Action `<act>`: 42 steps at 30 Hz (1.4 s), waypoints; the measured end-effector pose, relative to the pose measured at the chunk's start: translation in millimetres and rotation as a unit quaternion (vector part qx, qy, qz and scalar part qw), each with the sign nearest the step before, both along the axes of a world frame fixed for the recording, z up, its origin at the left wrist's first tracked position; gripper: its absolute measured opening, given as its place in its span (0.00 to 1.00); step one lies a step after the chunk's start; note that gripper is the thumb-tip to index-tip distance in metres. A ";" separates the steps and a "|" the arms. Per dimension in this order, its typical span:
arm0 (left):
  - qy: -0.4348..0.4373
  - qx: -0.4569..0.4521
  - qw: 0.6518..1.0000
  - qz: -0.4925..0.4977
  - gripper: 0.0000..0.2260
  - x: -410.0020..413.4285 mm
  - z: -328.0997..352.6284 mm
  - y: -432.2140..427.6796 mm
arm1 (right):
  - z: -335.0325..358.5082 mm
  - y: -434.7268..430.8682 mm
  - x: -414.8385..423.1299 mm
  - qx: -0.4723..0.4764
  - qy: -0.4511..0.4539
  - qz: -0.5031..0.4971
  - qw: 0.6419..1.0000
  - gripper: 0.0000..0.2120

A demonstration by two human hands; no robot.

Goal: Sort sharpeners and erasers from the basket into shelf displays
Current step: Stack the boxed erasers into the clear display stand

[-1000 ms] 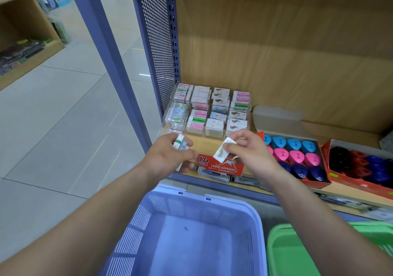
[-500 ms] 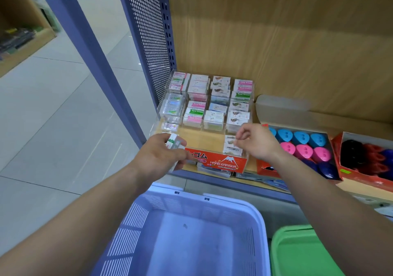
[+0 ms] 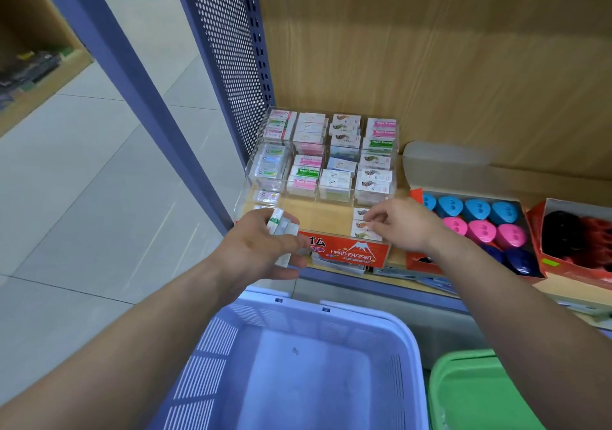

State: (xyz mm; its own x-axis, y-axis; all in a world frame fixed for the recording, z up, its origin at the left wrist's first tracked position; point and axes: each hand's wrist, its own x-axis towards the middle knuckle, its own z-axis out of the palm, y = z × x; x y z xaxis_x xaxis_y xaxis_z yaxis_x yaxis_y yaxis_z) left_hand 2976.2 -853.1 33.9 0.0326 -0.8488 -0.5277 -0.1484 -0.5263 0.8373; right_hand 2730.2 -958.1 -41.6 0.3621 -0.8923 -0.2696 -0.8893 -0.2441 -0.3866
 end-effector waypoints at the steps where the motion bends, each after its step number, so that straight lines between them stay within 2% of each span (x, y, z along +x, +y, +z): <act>1: 0.007 -0.003 1.000 0.000 0.13 -1.3 1.2 0.5 | 5.2 4.3 -1.1 -0.028 -0.015 -0.020 0.999 0.11; 4: 0.033 -0.017 0.999 -0.003 0.12 -4.2 4.8 2.2 | 24.9 24.7 5.2 -0.096 -0.140 -0.063 0.983 0.08; 6: 0.043 -0.024 0.999 -0.010 0.13 -6.7 7.2 3.2 | 44.6 42.8 20.8 -0.026 -0.286 -0.068 0.955 0.06; 8: 0.043 -0.033 0.998 -0.016 0.14 -10.1 10.0 4.3 | 59.1 57.4 36.7 0.075 -0.386 -0.073 0.916 0.05; 11: 0.052 -0.056 0.997 -0.022 0.14 -14.1 13.7 6.5 | 64.2 66.5 49.1 0.091 -0.404 -0.059 0.908 0.06; 16: 0.091 -0.064 0.994 0.007 0.07 -15.7 17.7 9.9 | 71.1 75.3 45.1 0.119 -0.452 -0.098 0.878 0.06; 19: 0.077 -0.070 0.994 0.014 0.05 -14.3 20.1 10.9 | 72.0 78.9 36.6 0.147 -0.494 -0.120 0.849 0.07; 21: 0.068 -0.076 0.995 0.012 0.05 -13.5 20.9 11.3 | 71.0 80.3 32.9 0.170 -0.514 -0.130 0.831 0.11; 24: 0.067 -0.076 0.995 0.003 0.06 -14.3 20.5 11.8 | 68.2 81.7 34.4 0.187 -0.511 -0.144 0.827 0.16; 26: 0.039 -0.073 0.996 -0.014 0.06 -14.2 18.8 12.7 | 65.4 81.5 35.9 0.195 -0.516 -0.156 0.820 0.13; 28: -0.031 -0.072 0.996 -0.032 0.07 -9.9 15.1 12.2 | 60.7 78.6 33.6 0.206 -0.521 -0.178 0.809 0.10; 31: -0.093 -0.063 0.993 -0.031 0.09 2.1 6.6 8.4 | 52.0 67.0 23.9 0.231 -0.529 -0.230 0.784 0.11; 33: -0.092 -0.056 0.994 -0.021 0.11 8.3 2.8 6.5 | 46.0 54.3 18.3 0.219 -0.512 -0.259 0.789 0.12; 35: -0.078 -0.052 0.996 -0.014 0.11 12.4 0.3 4.4 | 42.2 37.9 16.0 0.185 -0.480 -0.283 0.809 0.15; 38: -0.050 -0.048 0.998 0.000 0.12 18.1 -2.5 -1.3 | 39.2 7.6 20.8 0.136 -0.438 -0.286 0.842 0.13; 40: -0.030 -0.044 0.999 0.001 0.12 22.0 -5.7 -6.0 | 35.5 -16.8 28.2 0.093 -0.404 -0.272 0.868 0.12; 42: -0.036 -0.060 0.997 -0.018 0.06 24.9 -7.8 -9.1 | 30.1 -43.0 37.6 0.014 -0.346 -0.226 0.910 0.11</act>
